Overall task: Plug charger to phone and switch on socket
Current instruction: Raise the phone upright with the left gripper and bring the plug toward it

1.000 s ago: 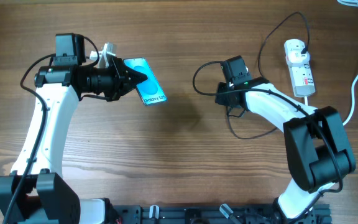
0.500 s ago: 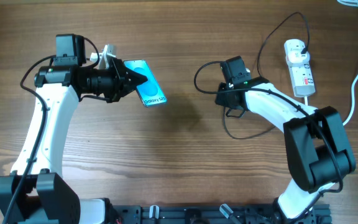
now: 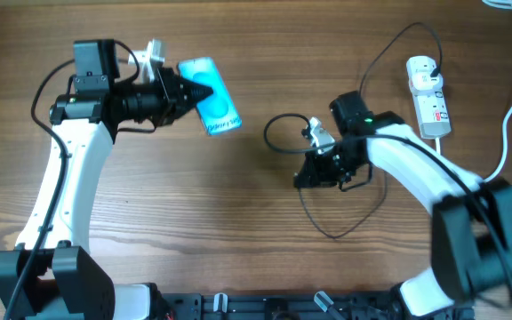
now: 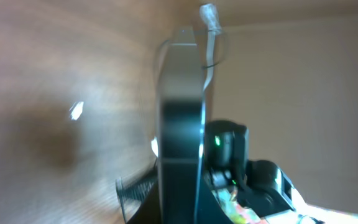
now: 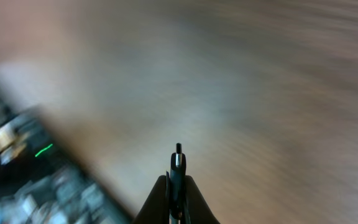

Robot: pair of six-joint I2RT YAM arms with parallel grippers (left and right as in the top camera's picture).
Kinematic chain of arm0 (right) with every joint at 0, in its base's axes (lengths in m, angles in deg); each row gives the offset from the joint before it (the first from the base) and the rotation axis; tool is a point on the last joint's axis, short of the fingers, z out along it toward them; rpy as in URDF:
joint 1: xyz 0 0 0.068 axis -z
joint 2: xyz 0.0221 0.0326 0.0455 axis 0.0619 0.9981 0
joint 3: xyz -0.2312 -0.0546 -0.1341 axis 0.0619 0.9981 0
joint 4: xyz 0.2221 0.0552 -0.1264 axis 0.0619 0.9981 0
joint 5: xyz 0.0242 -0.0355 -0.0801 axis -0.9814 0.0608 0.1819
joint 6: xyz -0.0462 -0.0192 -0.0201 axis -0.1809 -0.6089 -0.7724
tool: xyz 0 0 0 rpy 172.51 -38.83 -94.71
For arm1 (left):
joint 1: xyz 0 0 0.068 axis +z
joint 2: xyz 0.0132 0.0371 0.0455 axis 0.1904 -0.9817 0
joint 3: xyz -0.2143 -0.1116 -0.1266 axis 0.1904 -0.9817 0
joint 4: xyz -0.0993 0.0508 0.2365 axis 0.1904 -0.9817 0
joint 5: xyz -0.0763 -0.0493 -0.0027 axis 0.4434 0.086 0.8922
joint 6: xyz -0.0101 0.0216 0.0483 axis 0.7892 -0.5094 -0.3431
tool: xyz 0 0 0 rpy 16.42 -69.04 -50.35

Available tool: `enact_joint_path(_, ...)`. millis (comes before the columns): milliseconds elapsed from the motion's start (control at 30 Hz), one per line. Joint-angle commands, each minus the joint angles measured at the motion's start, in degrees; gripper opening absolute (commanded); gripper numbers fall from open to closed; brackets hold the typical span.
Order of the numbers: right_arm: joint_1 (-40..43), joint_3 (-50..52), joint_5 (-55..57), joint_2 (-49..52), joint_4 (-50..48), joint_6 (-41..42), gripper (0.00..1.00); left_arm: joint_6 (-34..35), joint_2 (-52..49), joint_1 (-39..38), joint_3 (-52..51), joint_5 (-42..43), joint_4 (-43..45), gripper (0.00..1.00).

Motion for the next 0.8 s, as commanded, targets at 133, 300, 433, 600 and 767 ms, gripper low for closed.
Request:
enact_joint_path(133, -0.15, -0.24, -34.16, -9.51, 0.94, -20.15, 0.04, -0.7, 0.13, 0.24, 0.55, 13.03, 12.92, 0.04)
enact_joint_path(300, -0.17, 0.68, -47.23, -9.51, -8.5, -20.2, 0.04, -0.7, 0.13, -1.07, 0.55, 13.75, 15.43, 0.04)
enact_joint_path(433, -0.48, 0.68, -47.19, -9.49, -24.59, -5.51, 0.04, -0.7, 0.13, -4.39, 0.55, 13.73, 16.96, 0.04)
enact_joint_path(600, -1.2, 0.68, -45.75, -9.46, -38.16, 6.99, 0.04, -0.7, 0.13, -7.08, 0.55, 13.7, 18.05, 0.04)
enact_joint_path(767, -1.2, 0.68, -44.02, -9.44, -42.12, 12.28, 0.05, -0.66, 0.13, -7.52, 0.55, 13.73, 18.23, 0.04)
